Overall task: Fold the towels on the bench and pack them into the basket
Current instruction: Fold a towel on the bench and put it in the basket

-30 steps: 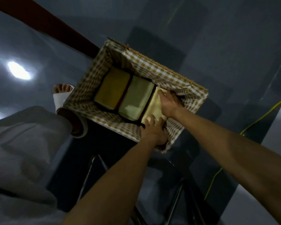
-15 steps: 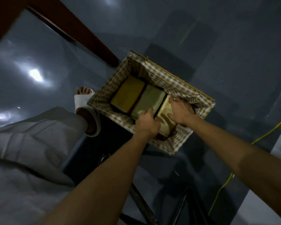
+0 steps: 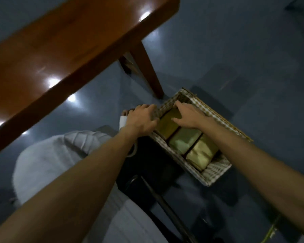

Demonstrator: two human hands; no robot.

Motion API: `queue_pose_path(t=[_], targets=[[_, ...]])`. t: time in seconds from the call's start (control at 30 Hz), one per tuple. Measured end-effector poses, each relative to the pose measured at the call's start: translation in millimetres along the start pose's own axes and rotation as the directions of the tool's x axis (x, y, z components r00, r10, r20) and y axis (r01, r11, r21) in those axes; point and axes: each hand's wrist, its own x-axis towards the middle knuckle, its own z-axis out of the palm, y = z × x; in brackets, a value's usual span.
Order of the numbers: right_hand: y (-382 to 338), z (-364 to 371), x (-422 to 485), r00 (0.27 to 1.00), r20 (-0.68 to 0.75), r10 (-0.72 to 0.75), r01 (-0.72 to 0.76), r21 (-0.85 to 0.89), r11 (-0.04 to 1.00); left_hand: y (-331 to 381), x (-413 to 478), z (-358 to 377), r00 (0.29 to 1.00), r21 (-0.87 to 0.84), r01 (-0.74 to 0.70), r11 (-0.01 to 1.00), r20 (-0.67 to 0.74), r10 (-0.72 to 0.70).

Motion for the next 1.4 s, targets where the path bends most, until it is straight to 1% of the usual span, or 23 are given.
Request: queue_pose_path(t=[0.1,0.2,0.3,0.4,0.5,0.7,0.87,1.07,1.27,1.4], targets=[[-44.7,-33.0,11.8,0.995,-0.053,-0.09,0.091,0.011,0.996,-24.2,-15.3,-39.5,0.999,-0.013,0.003,1.0,-0.032,-0.003],[-91.6,-61.5,19.0,0.984,-0.085,-0.154,0.154,-0.009,0.988,-42.0,-34.5,-82.9,0.988,0.049,-0.028,0.998,-0.149,0.035],[-135.1,-86.3,23.0,0.967,-0.128,-0.22,0.224,0.015,0.975,-59.9,-56.8,-127.3,0.954,0.153,-0.064,0.986,-0.281,0.106],[-177.8,-109.1,24.0,0.931,-0.231,-0.282,0.292,0.007,0.956,-82.3,-82.7,-165.5,0.905,0.227,-0.032,0.973,-0.406,0.124],[-222.6,-126.1,24.9,0.883,-0.314,-0.35,0.354,-0.046,0.934,-109.4,-110.3,-193.3,0.874,0.245,0.034,0.969,-0.478,0.09],[-316.8,-135.9,30.4,0.799,-0.379,-0.467,0.431,-0.181,0.884,-180.6,-167.3,-217.3,0.83,0.14,0.17,0.975,-0.554,-0.066],[-399.4,-123.4,35.0,0.787,-0.293,-0.544,0.51,-0.187,0.839,-240.2,-228.1,-218.5,0.778,0.036,0.247,0.968,-0.603,-0.176],[-490.7,-88.5,31.8,0.734,-0.224,-0.641,0.608,-0.202,0.768,-306.7,-300.2,-206.1,0.69,-0.092,0.374,0.923,-0.638,-0.343],[-567.0,-50.6,22.5,0.688,-0.148,-0.71,0.679,-0.214,0.703,-371.9,-368.3,-183.3,0.578,-0.224,0.471,0.853,-0.653,-0.49],[-612.6,-18.4,22.0,0.655,-0.111,-0.747,0.717,-0.223,0.661,-399.5,-417.2,-168.3,0.482,-0.312,0.514,0.799,-0.665,-0.57]])
